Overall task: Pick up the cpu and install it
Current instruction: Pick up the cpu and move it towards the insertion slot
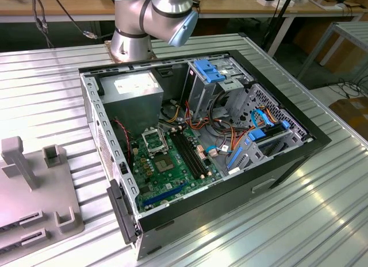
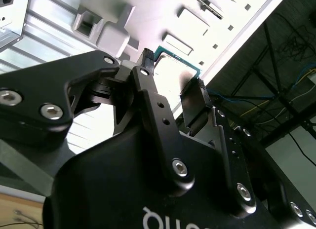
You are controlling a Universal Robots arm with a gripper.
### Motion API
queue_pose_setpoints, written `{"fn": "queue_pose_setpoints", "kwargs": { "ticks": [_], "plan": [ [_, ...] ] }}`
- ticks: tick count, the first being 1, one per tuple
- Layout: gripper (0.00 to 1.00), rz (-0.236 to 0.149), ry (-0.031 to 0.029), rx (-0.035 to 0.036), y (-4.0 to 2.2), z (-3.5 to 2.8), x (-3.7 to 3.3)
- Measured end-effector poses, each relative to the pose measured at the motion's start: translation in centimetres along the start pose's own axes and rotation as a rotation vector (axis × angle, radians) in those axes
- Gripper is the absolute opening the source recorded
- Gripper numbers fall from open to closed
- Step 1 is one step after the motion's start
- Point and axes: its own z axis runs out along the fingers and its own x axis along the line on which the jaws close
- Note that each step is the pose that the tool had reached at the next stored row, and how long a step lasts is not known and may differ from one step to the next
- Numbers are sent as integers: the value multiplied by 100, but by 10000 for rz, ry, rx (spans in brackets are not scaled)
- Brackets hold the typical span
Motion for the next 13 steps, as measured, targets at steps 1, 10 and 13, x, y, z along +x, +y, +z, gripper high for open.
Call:
{"fn": "queue_pose_setpoints", "kwargs": {
  "ticks": [1,10,13],
  "plan": [
    [47,0,0,0,0,0,-7],
    [47,0,0,-1,-3,-3,-71],
    [47,-1,0,-1,-4,-3,-91]
  ]
}}
